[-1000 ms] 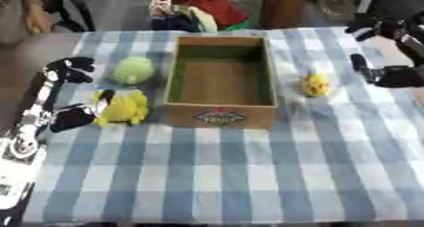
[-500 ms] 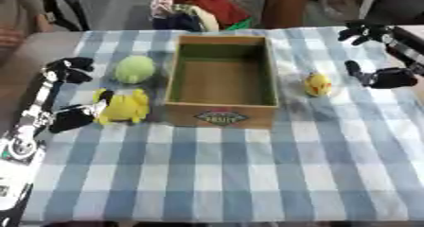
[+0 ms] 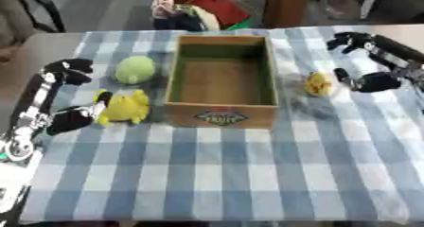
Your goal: Pick up objects on the table and place them in the box.
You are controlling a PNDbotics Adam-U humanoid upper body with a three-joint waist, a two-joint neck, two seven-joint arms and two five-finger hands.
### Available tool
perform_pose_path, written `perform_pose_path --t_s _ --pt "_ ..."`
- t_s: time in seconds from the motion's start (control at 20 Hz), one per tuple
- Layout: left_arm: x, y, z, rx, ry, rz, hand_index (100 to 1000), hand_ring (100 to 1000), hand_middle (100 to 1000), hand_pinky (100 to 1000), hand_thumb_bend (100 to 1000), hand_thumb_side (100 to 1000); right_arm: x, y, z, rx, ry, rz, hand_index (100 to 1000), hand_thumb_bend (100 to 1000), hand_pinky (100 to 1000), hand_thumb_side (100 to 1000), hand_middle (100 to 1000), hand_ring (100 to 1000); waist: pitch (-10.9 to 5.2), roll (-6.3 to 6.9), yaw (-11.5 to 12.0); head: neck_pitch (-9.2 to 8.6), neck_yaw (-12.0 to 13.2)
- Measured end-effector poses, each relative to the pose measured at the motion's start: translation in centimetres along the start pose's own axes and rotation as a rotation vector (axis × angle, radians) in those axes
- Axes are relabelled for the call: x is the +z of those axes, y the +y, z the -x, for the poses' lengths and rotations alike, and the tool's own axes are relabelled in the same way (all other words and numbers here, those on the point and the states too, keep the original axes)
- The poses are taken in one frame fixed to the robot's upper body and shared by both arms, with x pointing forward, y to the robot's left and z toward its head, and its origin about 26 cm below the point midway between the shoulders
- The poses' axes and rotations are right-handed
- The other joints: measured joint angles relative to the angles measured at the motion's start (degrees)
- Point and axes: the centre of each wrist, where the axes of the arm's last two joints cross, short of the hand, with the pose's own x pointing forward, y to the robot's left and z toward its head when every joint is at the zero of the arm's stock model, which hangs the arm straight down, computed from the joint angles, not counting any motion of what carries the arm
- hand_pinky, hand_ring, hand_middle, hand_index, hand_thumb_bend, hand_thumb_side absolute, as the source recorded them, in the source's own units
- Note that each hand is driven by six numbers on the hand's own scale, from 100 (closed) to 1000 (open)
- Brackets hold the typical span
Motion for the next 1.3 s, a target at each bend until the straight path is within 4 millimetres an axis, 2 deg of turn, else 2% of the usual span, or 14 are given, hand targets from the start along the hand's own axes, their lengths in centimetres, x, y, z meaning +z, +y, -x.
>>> perform_pose_path --t_s 0.55,0.6,0.65,1.3 --pt "-0.1 -0.1 -0.1 0.002 -0.006 0.011 799 666 663 730 398 100 -1.3 2.2 -0.3 0.023 0.008 -0.089 918 100 783 230 802 1000 0.0 0.07 0.37 0.0 -0.35" --pt "-0.1 -0.1 -0.1 0.002 -0.006 0.011 799 667 663 730 397 100 -1.3 2.4 -0.3 0.025 0.012 -0.1 917 100 784 100 802 1000 0.0 0.07 0.38 0.0 -0.36" --pt "-0.1 -0.1 -0.1 0.003 -0.006 0.011 799 667 663 730 396 100 -1.4 2.6 -0.2 0.027 0.015 -0.11 916 100 784 236 805 1000 0.0 0.07 0.4 0.0 -0.36" --pt "-0.1 -0.2 -0.1 0.003 -0.008 0.014 800 668 665 730 391 100 -0.6 3.5 0.3 0.113 0.178 -0.153 895 100 774 286 803 991 0.0 0.06 0.58 0.0 -0.37"
